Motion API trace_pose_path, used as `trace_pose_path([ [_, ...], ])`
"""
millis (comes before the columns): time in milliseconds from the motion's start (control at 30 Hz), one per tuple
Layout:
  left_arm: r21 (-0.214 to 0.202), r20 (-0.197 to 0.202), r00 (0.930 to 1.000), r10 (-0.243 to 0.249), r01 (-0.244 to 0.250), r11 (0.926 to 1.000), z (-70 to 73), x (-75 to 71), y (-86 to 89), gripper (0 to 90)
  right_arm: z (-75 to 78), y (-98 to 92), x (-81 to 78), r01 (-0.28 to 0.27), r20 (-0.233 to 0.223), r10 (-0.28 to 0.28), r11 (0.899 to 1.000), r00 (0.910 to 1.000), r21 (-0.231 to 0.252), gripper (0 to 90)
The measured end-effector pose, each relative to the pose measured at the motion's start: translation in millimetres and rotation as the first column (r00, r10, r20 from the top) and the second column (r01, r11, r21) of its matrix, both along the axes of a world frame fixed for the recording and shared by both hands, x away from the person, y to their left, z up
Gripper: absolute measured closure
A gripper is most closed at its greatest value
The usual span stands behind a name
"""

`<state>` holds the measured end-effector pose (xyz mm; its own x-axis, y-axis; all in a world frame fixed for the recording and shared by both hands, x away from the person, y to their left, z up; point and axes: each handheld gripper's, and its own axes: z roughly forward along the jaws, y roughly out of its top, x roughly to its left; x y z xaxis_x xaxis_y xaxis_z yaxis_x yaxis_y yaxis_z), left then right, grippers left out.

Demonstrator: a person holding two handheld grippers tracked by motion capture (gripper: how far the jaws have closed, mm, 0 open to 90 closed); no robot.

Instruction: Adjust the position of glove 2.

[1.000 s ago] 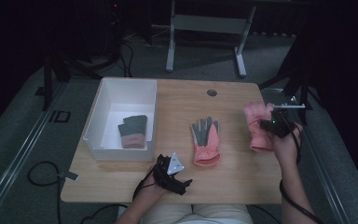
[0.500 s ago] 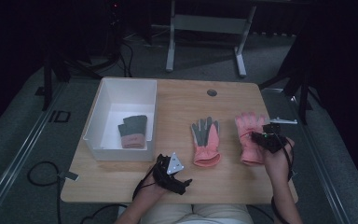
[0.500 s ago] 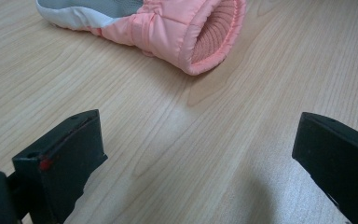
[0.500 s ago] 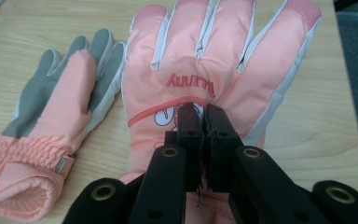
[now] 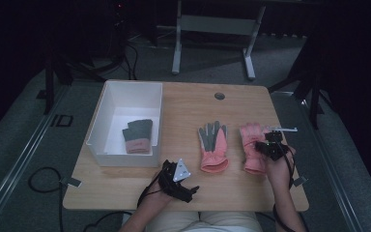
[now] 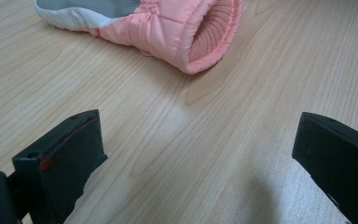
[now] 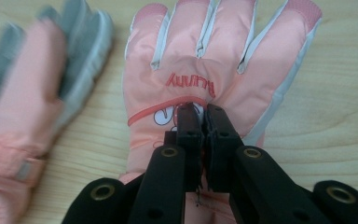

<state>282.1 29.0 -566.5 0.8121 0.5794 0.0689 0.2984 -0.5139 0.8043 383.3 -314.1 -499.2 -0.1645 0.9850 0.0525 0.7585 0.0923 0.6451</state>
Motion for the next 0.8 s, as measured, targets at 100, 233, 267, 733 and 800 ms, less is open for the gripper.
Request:
trace_pose_path([
  [100,0.002,-0.002,1.0,0.001,-0.001,1.0,-0.1,0.4,0.7,1.4,-11.7,-0.1,5.1,-0.001,-0.025,0.001,1.0,0.9997,-0.008,85.5],
  [233,0.004,0.0,1.0,-0.001,0.001,1.0,-0.1,0.1,0.3,1.4,-19.5,1.3,7.6,-0.008,-0.021,0.008,1.0,0.9998,-0.012,83.4],
  [267,0.003,-0.001,1.0,-0.003,0.003,1.0,-0.1,-0.1,0.3,1.4,-21.5,1.8,8.2,-0.01,-0.021,0.009,1.0,0.9997,-0.011,82.7],
  [733,0.003,-0.005,1.0,-0.005,0.005,1.0,-0.2,0.3,0.0,1.4,4.7,-12.2,5.3,-0.23,0.027,0.233,0.97,0.9722,-0.083,60.8],
  [800,0.008,-0.001,1.0,-0.003,0.003,1.0,-0.3,0.3,-0.3,1.4,7.2,-12.8,6.2,-0.251,0.021,0.254,0.963,0.9669,-0.098,59.6],
])
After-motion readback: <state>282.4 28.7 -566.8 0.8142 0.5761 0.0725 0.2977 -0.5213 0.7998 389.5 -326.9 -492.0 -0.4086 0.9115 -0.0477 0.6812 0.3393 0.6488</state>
